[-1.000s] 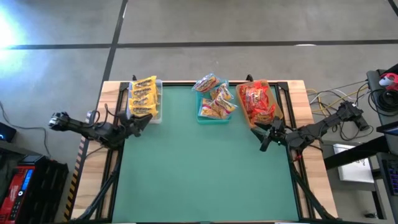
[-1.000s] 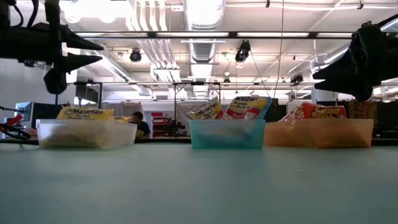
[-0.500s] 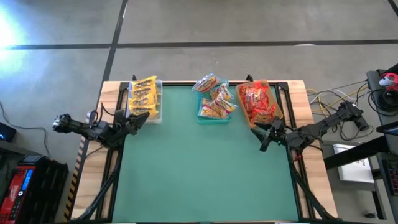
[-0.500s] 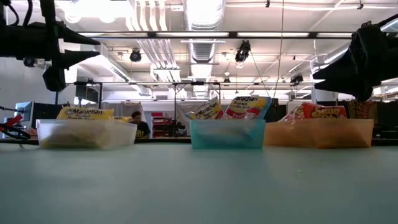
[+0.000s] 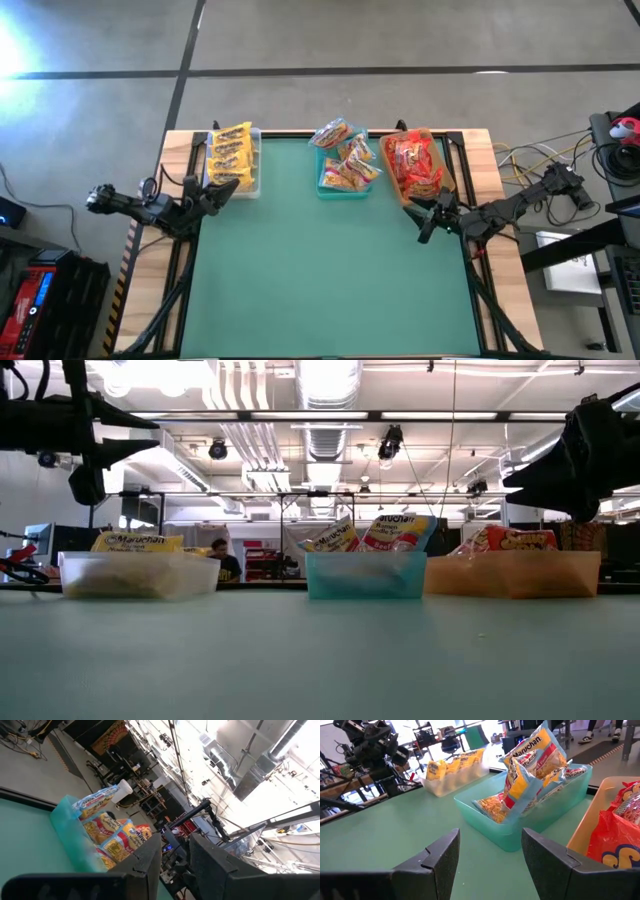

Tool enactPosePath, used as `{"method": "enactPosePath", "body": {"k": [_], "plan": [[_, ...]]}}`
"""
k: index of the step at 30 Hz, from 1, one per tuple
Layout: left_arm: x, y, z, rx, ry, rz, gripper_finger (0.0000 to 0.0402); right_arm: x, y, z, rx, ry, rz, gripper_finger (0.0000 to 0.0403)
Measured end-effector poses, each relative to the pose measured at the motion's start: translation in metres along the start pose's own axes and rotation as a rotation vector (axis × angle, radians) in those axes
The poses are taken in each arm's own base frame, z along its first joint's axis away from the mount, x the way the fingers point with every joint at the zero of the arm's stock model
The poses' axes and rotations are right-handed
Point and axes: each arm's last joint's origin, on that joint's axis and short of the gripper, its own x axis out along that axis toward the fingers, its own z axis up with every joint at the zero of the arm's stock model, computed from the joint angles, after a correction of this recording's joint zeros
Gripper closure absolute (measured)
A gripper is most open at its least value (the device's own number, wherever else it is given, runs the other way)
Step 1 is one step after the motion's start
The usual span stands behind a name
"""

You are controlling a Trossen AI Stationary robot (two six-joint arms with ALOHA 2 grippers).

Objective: Sort Maruchan noodles
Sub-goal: Return to Home Position

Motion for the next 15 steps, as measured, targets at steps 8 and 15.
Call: {"method": "enactPosePath", "body": {"k": [8,15], "plan": [[0.0001,0.0,-0.0002,0.002,0.001,0.001,0.0315,0.0,0.0,-0.0001,0.0,0.0,0.0,0.0202],[0.0003,0.0002,-0.0007,0.005,0.003,0.003,0.0315,0.0,0.0,-0.0001,0.0,0.0,0.0,0.0202]]}}
